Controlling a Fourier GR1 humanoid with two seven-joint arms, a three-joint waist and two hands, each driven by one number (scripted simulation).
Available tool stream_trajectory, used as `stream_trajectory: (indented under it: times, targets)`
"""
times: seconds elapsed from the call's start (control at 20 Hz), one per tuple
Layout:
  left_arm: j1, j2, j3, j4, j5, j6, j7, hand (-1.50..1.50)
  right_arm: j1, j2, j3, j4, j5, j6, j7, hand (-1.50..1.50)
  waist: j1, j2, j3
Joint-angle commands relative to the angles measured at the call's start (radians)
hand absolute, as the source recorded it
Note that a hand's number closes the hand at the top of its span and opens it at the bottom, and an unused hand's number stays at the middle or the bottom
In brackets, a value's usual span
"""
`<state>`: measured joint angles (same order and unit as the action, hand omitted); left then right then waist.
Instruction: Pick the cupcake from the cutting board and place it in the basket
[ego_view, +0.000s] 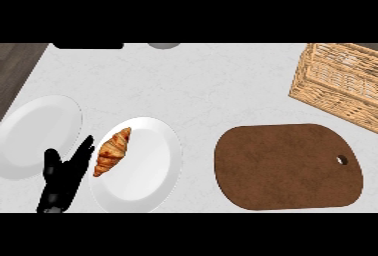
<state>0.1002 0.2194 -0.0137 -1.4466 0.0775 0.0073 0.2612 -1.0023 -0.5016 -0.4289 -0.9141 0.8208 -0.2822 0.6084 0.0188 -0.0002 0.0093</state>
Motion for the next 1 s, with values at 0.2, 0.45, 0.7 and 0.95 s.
stream_trajectory:
  times: [0.2, 0.45, 0.7, 0.95]
  targets:
    - [0.056, -0.04, -0.04, -0.047, -0.039, 0.036, 0.051, 0.0, 0.037, -0.025, -0.129, 0.157, -0.154, -0.12, -0.199, 1.5, 0.003, 0.006, -0.008]
    - [0.056, -0.04, -0.03, 0.014, -0.045, 0.01, -0.019, 0.0, 0.03, -0.067, -0.163, 0.314, -0.2, -0.154, -0.348, 1.5, 0.011, 0.01, -0.008]
    - [0.028, 0.019, 0.029, 0.018, 0.011, -0.047, 0.02, 0.0, 0.085, -0.11, -0.091, 0.345, -0.053, -0.247, -0.207, 1.5, -0.001, 0.007, -0.01]
    - [0.048, -0.027, -0.005, 0.037, -0.043, -0.005, -0.018, 0.0, 0.108, -0.192, -0.067, 0.421, -0.068, -0.106, -0.338, -1.5, -0.003, 0.006, -0.009]
